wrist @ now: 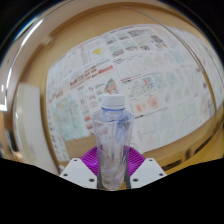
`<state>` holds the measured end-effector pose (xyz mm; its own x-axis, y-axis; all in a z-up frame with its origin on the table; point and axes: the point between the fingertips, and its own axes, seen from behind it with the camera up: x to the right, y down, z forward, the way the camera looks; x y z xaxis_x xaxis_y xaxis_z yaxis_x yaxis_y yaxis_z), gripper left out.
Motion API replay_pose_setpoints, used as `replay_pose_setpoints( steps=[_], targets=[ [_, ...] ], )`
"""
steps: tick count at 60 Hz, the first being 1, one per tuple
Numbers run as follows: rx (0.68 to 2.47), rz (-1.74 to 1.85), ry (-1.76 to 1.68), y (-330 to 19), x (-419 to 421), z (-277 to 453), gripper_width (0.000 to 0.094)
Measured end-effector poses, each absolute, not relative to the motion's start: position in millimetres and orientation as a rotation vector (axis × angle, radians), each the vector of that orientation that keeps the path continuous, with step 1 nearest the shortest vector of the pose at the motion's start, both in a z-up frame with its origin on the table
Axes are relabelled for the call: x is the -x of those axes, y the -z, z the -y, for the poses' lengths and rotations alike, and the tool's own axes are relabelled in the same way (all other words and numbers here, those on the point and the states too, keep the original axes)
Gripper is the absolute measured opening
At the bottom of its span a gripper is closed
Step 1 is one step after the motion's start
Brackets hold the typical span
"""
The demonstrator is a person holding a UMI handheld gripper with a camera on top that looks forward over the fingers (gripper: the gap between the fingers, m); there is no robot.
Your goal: Pour water
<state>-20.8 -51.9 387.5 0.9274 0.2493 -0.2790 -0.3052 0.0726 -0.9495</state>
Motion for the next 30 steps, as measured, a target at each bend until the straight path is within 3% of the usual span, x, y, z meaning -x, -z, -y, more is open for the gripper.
replay_pose_setpoints(
  steps=[4,19,30],
  targets=[
    [1.485,0.023,-0.229,-364.8,-14.4,45.0,0.0316],
    [1.753,0.113,0.004,-190.1,-98.9,20.8,0.0313],
    [1.87,0.12,-0.015,-114.6,-109.2,23.2,0.0317]
  ],
)
